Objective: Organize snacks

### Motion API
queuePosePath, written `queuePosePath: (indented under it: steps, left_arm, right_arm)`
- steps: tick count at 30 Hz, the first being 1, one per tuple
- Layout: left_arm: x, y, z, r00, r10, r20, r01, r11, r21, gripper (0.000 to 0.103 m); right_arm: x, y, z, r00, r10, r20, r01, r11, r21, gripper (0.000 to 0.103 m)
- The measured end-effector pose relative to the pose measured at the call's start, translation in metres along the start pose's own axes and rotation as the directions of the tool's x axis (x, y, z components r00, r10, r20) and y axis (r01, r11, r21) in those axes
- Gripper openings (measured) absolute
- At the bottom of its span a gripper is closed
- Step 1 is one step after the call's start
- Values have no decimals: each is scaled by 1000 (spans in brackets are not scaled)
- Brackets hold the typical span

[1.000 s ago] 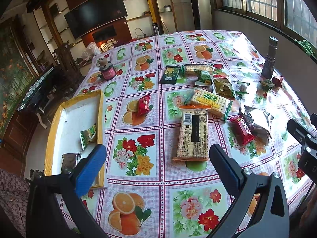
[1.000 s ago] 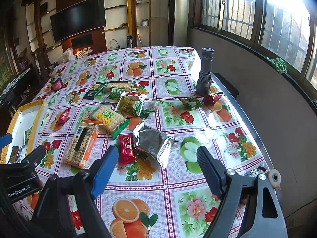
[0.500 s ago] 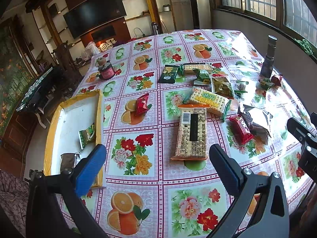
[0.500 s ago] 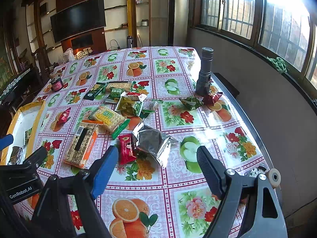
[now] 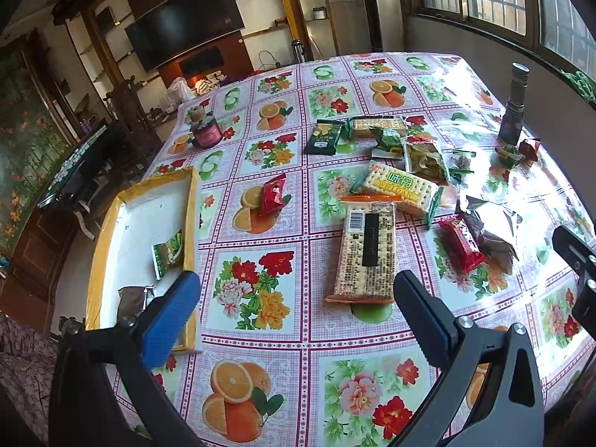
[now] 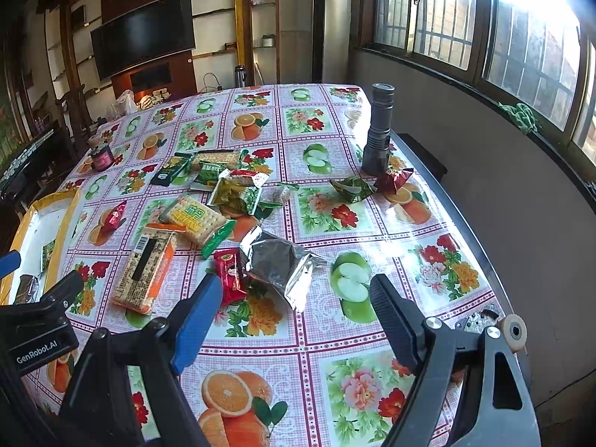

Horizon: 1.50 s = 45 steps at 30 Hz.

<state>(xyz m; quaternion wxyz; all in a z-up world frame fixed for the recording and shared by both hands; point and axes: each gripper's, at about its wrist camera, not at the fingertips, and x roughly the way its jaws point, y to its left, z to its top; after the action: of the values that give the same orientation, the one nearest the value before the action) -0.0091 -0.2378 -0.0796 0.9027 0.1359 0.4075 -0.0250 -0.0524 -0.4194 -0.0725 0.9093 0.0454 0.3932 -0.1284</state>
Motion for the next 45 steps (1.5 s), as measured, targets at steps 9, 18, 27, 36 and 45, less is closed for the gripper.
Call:
queuePosePath:
  steps: [9,18,27,36,45]
  left_arm:
    - [4,3,0,1000,-2,-5,2,1000,-5,103]
    - [4,6,0,1000,-3,-5,3,1000,-12,103]
    - [4,6,-1,1000,-4,-5,4,1000,-11,103]
    - [4,7,-1,1000,-5,-5,4,1000,-11,103]
    - [18,17,-9,998,-44,-42,43,999,-30,103]
  right_arm:
    - [0,1,-2,1000,-5,-4,4,1000,-18,82]
    - [-1,2,-2,1000,-3,-5,3,1000,-17,82]
    - [-3,1,-3,1000,2,-4,-2,1000,-10,82]
    - [-3,0,-3,1000,4,-8,-4,1000,-6,82]
    - [5,-9,-8,999,37,-20,-36,999,25,82]
